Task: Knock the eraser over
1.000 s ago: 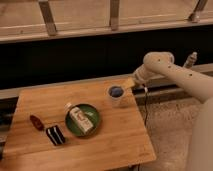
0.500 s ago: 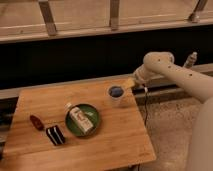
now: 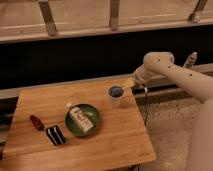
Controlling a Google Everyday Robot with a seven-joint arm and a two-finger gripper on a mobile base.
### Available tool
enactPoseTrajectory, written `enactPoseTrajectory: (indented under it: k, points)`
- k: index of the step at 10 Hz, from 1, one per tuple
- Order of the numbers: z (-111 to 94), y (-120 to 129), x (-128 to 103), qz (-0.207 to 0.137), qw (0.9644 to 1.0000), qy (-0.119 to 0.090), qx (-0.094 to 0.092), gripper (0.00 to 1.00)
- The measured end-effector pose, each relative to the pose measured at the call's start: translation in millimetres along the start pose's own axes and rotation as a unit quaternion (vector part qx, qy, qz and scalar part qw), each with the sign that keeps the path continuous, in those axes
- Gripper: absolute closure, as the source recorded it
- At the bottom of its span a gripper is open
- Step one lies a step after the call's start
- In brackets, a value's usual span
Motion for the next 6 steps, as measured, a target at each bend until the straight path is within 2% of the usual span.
enactPoseTrajectory:
  k: [2, 4, 6]
  points:
    - [0.0, 0.0, 0.0, 0.0, 1.0, 0.0, 0.0, 0.34]
    - [0.0, 0.0, 0.0, 0.0, 1.0, 0.0, 0.0, 0.57]
    - [0.0, 0.0, 0.0, 0.0, 1.0, 0.0, 0.0, 0.75]
